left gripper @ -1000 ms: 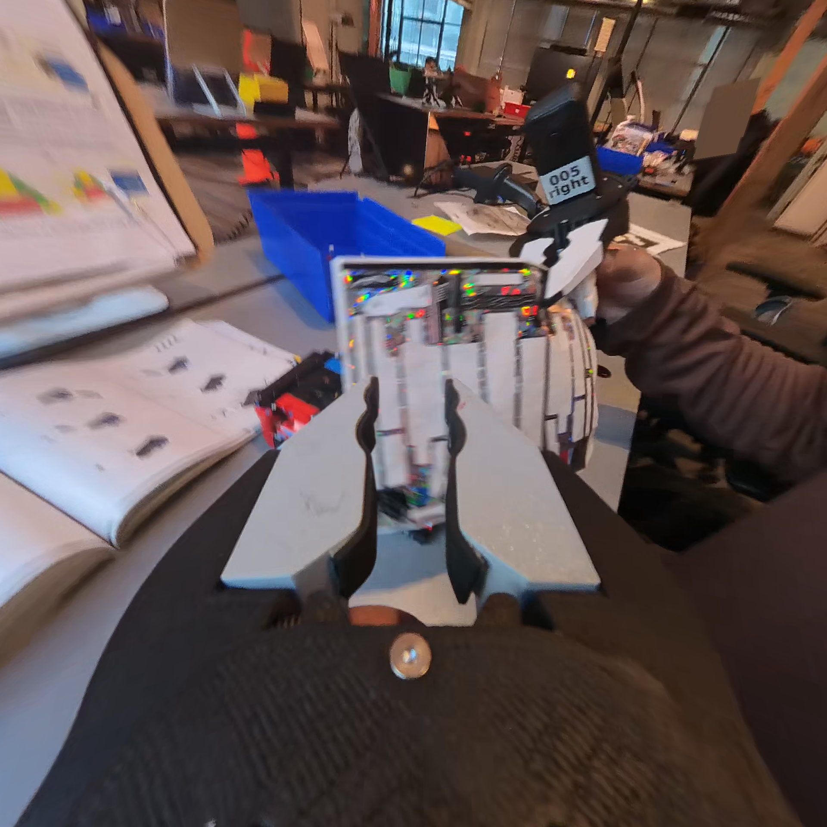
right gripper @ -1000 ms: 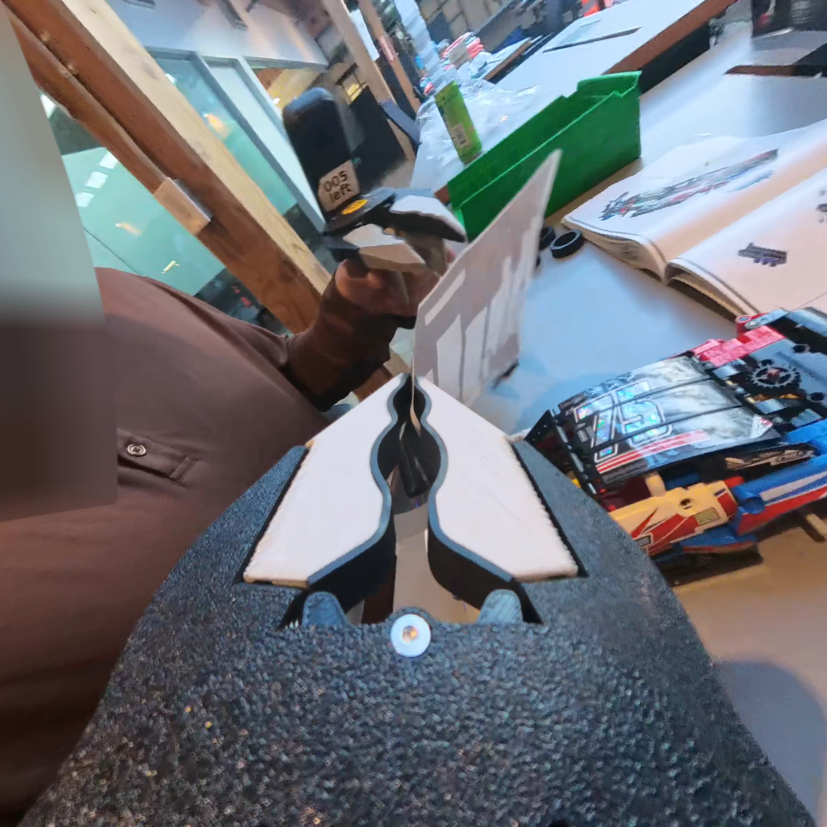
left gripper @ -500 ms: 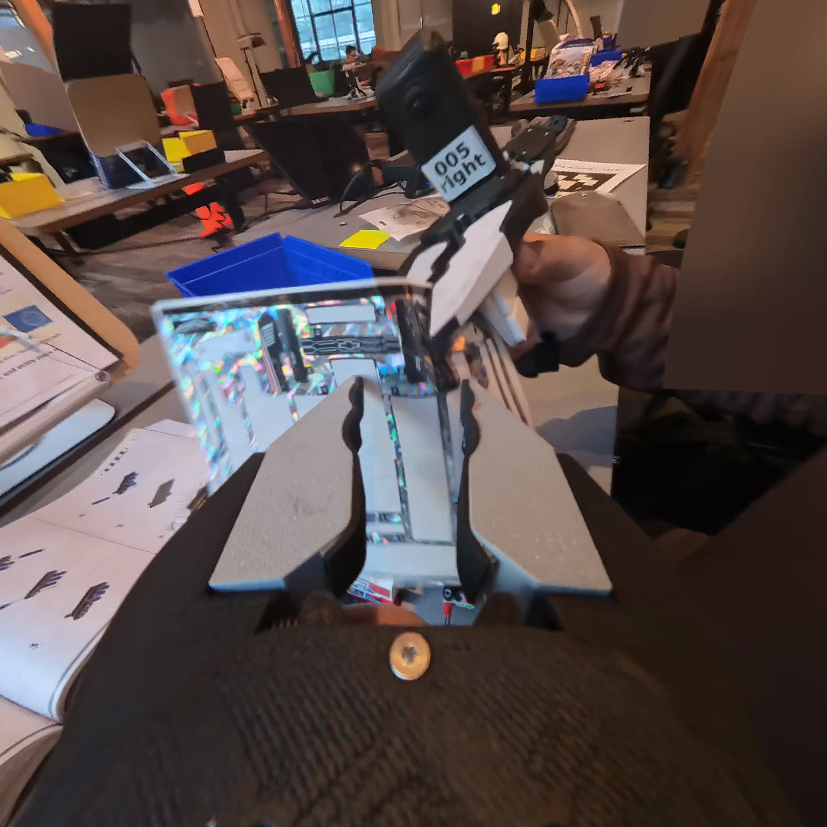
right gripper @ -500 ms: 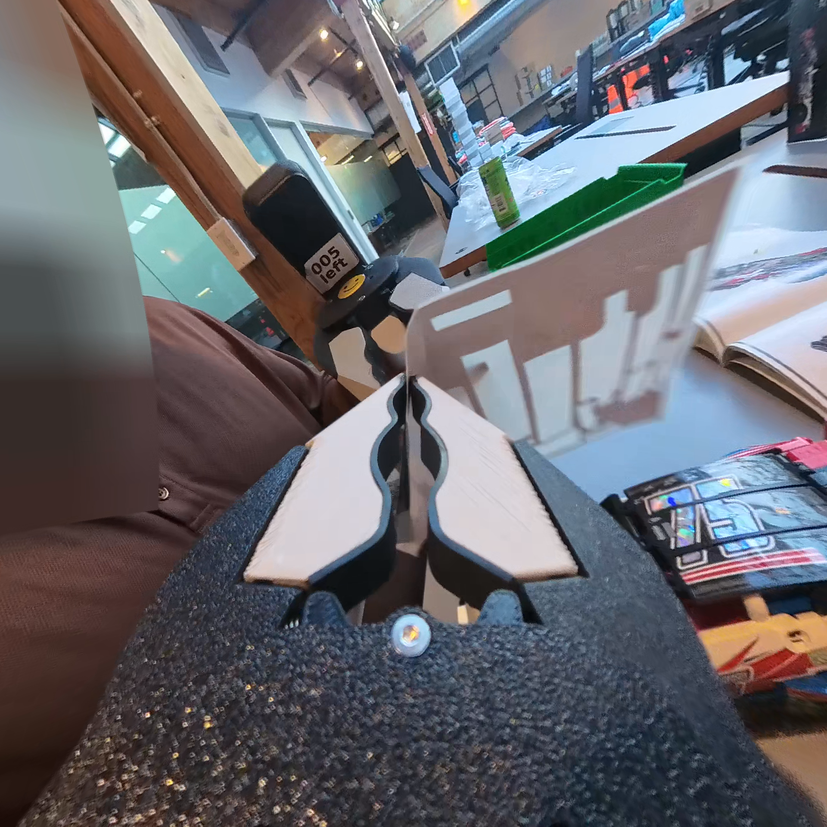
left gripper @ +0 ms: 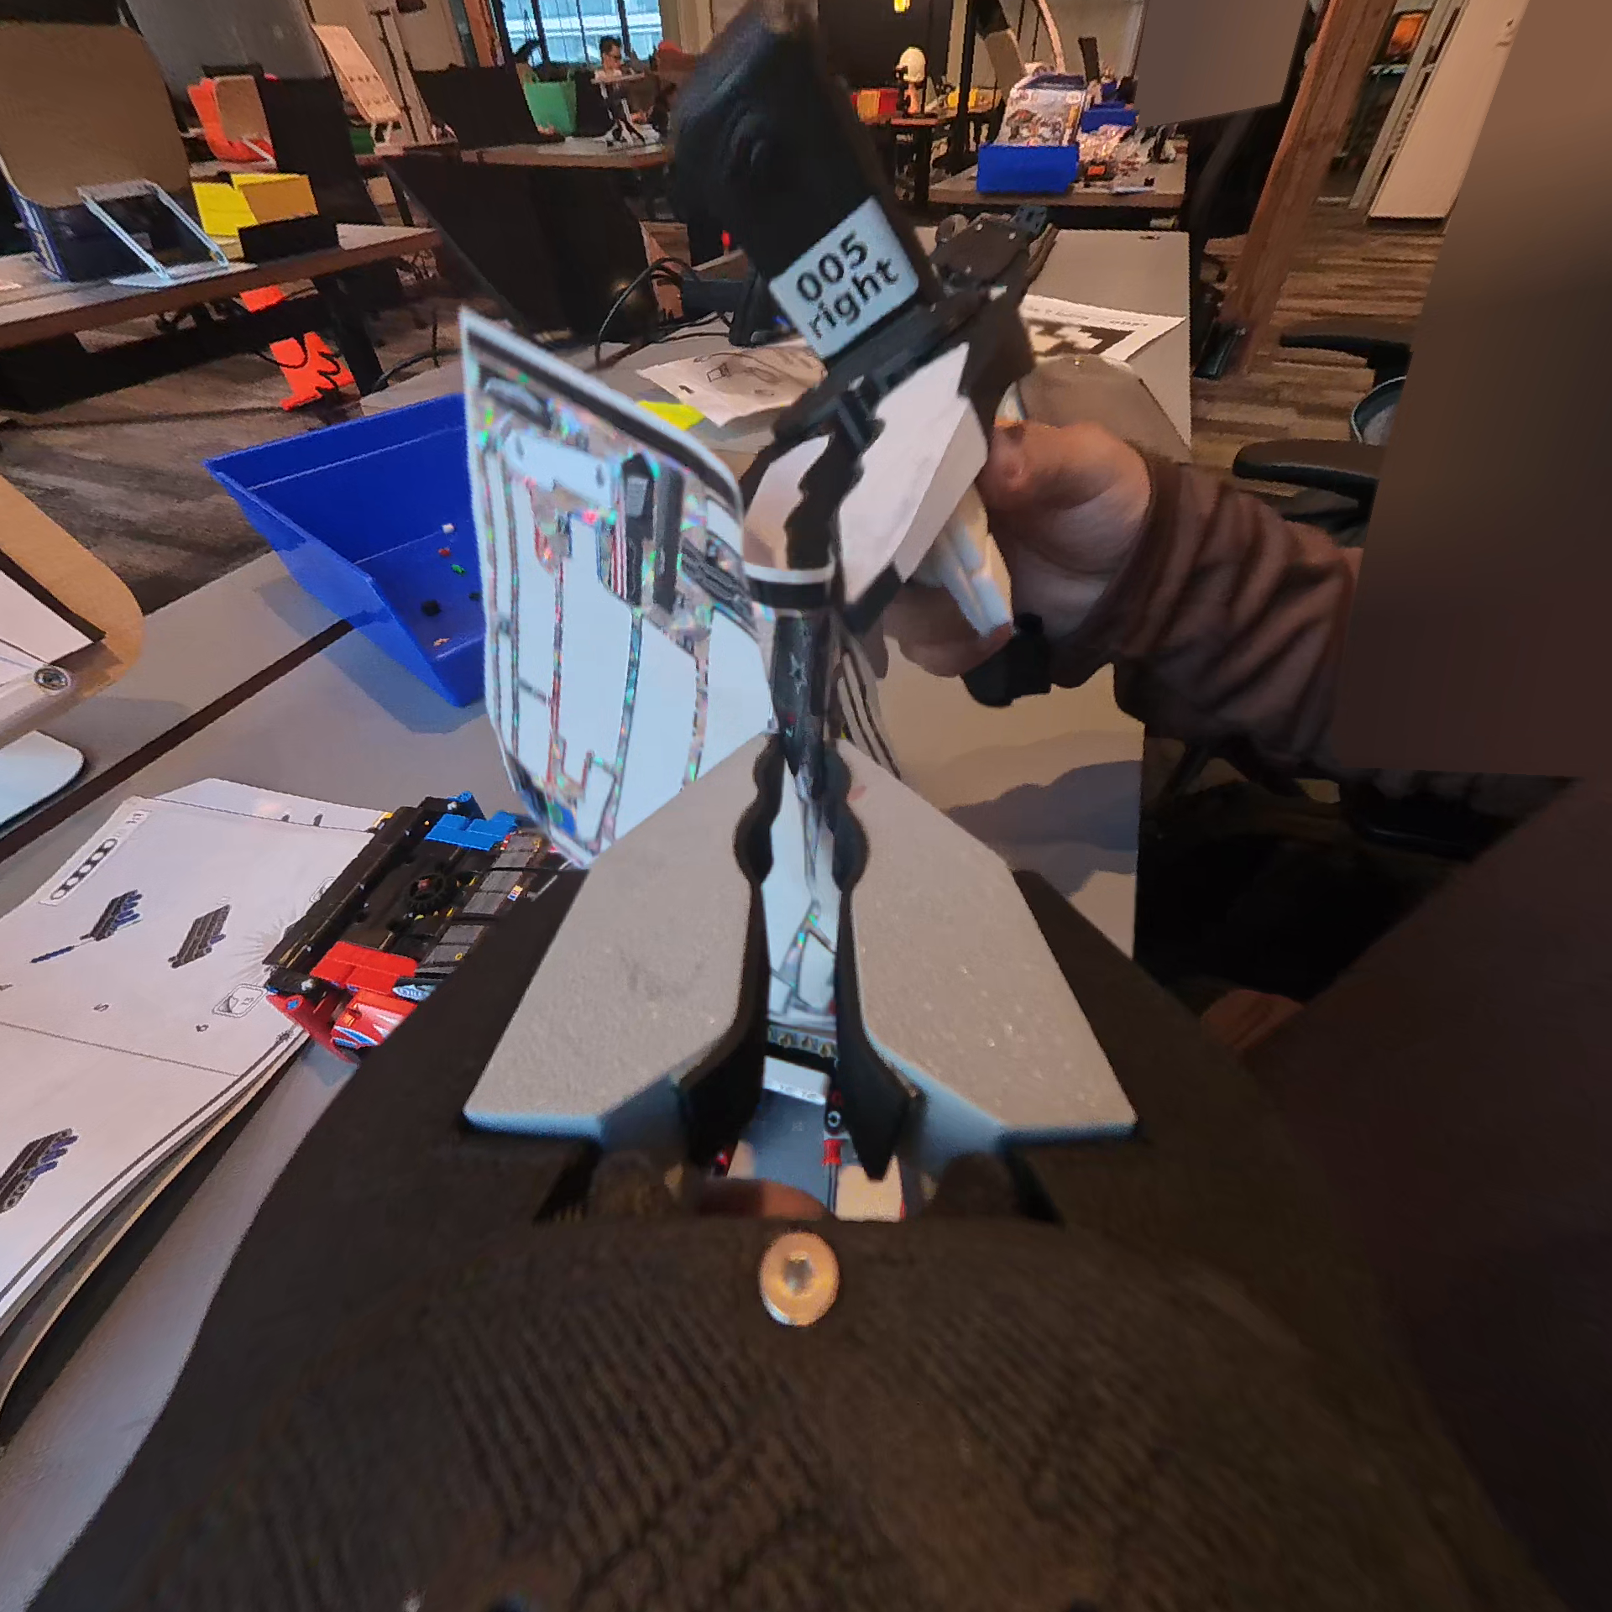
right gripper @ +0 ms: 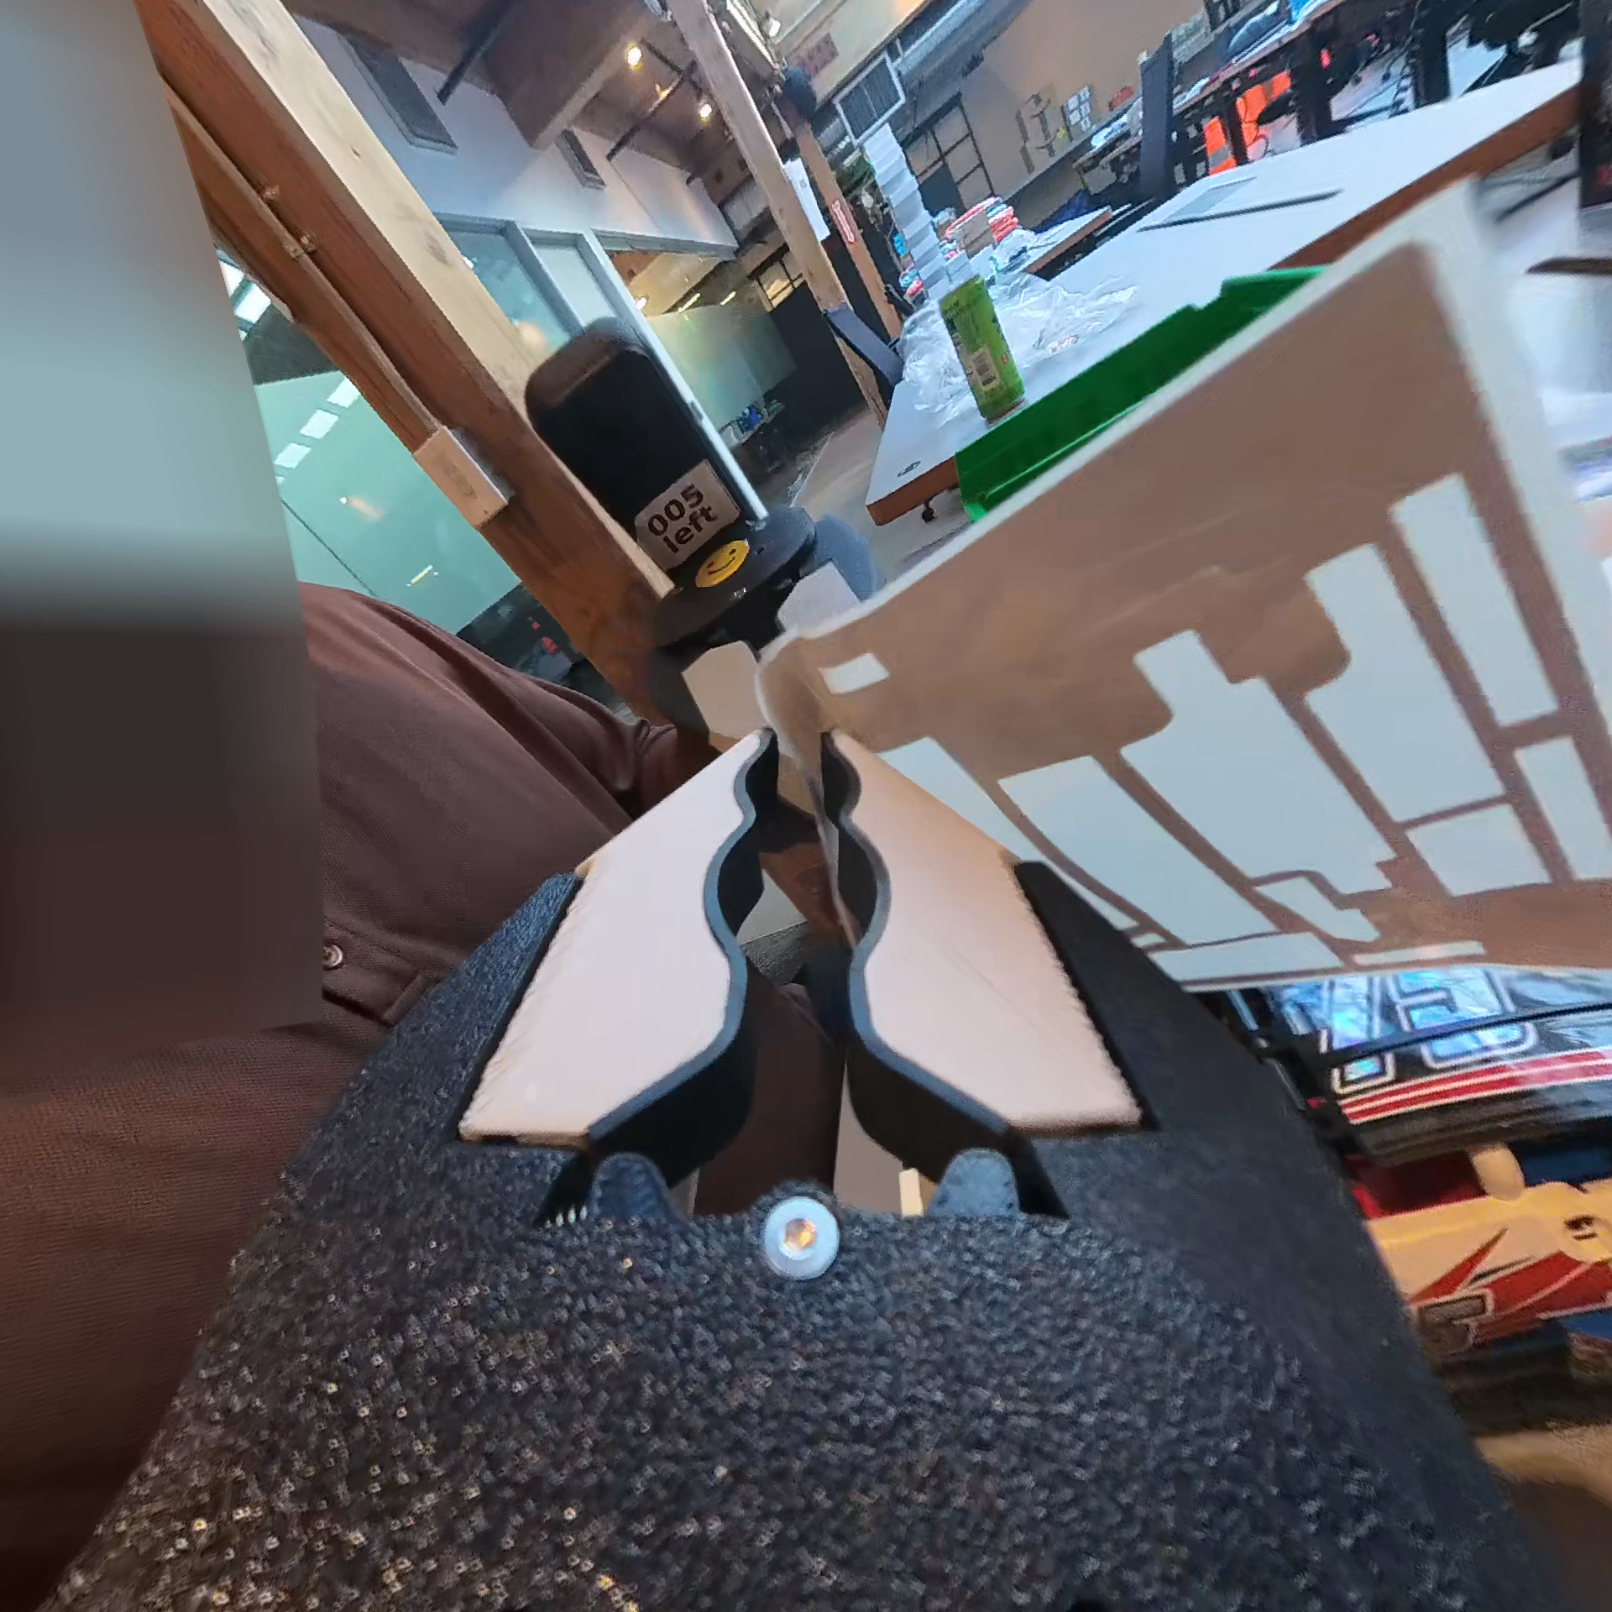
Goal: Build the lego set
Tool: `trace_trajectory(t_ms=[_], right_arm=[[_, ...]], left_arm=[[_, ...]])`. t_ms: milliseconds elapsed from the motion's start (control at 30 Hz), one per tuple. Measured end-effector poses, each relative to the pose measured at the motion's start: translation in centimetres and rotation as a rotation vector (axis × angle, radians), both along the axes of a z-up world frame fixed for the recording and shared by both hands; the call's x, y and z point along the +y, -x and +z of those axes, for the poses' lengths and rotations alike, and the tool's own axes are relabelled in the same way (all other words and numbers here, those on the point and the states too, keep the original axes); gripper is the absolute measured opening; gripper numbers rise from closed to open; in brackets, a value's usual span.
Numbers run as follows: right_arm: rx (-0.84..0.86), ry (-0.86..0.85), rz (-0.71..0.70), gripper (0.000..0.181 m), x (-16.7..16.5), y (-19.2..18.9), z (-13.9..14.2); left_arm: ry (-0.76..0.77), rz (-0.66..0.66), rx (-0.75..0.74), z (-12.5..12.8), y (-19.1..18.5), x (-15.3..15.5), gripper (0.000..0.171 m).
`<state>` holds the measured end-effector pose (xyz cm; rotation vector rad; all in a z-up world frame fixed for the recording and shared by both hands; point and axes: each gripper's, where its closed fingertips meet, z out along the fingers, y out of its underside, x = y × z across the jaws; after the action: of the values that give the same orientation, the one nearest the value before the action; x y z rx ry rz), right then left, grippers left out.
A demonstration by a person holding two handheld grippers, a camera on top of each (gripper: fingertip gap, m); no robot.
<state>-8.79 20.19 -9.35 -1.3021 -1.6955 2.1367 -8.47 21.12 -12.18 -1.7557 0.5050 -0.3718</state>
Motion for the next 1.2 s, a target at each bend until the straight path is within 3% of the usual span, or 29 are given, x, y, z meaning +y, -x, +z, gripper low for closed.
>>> trace_trajectory(t_ms=[133,267,400,500,767,900,1067,1200], right_arm=[[0.021,-0.013,-0.018,0.01,0.3,-0.5,0.9],[-0.014,-0.119,-0.034,0.01,0.1,-0.4,-0.2],[0.005,-0.2,-0.075,0.0,0.4,-0.5,-0.2],[0.019,-0.172,-0.097,0.0,0.7,-0.5,0.3],[0.017,-0.104,-0.151,0.0,1.8,-0.2,0.7],[0.019,-0.099,-0.146,0.0,1.1,0.2,0.6],[0.076,-0.092,-0.121,0.0,0.0,0.1,1.0],[0.132,-0.087,-0.087,0.0,-0.6,-0.4,1.6]], left_arm=[[0.018,-0.01,0.004,-0.4,-0.2,0.1,0.005],[0.027,-0.018,0.017,-0.5,-0.6,0.3,0.005],[0.028,-0.02,0.022,-0.4,-0.7,0.4,0.009],[-0.013,0.022,0.032,0.2,-0.3,0.5,0.017],[-0.123,0.125,0.12,2.8,0.8,-0.2,0.015],[-0.119,0.115,0.101,3.0,0.5,0.1,0.018],[-0.131,0.096,0.092,3.4,0.0,0.1,0.01],[-0.117,0.081,0.027,3.8,0.3,-0.3,0.022]])
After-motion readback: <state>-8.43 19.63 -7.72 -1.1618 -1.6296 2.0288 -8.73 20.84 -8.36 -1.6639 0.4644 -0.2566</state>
